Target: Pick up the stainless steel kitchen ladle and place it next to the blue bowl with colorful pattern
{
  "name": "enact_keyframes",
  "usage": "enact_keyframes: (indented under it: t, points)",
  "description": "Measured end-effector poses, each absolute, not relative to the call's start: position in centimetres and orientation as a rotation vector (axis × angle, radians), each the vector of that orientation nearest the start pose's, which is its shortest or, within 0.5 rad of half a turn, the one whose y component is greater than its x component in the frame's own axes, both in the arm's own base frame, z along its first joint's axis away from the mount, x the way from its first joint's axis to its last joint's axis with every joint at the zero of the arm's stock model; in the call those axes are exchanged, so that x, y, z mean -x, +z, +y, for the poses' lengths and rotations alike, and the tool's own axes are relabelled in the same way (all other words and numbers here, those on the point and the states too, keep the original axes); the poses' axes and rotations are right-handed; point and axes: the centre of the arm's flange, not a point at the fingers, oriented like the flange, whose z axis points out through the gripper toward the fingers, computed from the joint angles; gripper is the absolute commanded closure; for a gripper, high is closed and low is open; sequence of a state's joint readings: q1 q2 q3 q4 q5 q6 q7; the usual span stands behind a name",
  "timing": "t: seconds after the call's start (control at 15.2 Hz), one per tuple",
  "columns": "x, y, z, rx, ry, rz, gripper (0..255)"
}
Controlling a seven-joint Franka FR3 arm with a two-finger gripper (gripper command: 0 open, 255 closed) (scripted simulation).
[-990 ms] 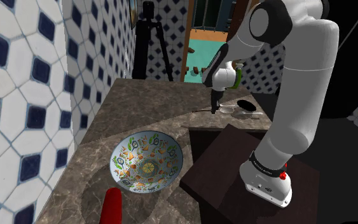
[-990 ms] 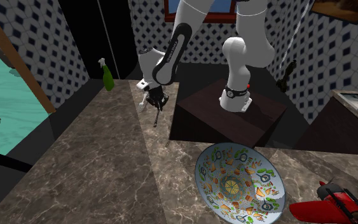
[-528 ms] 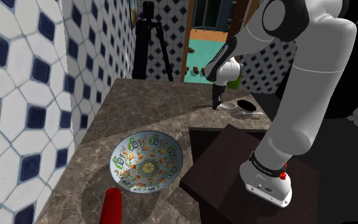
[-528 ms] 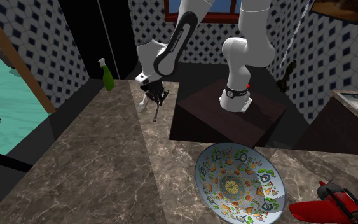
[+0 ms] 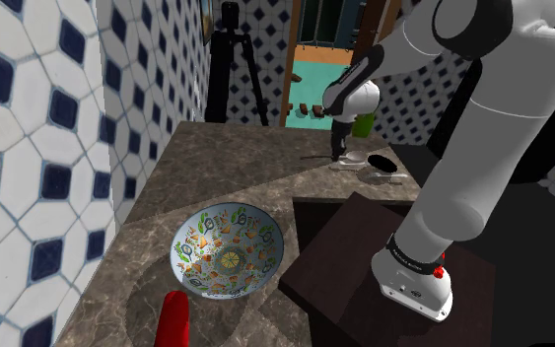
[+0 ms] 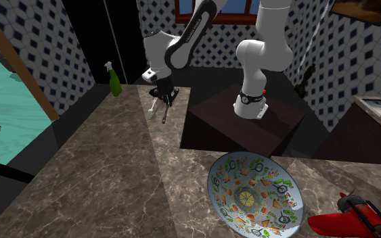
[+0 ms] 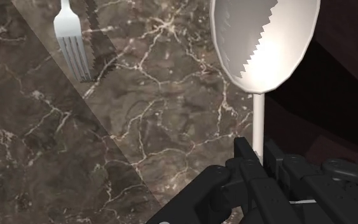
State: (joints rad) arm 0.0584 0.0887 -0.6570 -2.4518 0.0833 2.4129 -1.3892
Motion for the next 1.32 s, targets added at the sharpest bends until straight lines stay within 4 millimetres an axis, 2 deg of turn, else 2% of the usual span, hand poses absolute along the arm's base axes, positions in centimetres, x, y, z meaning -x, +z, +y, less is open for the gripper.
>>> enact_keyframes:
  t: [0.33,0.4,0.66,1.32]
  points:
    - [-38.6,28.6,-26.8,2.853,0.093,-1.081,255]
    - [-39.0,28.8,-26.3,2.854,0.093,-1.081,255]
    - [-41.6,28.9,-22.8,2.853,0.094,-1.083,255]
    - [-49.3,29.1,-12.1,2.853,0.094,-1.083,255]
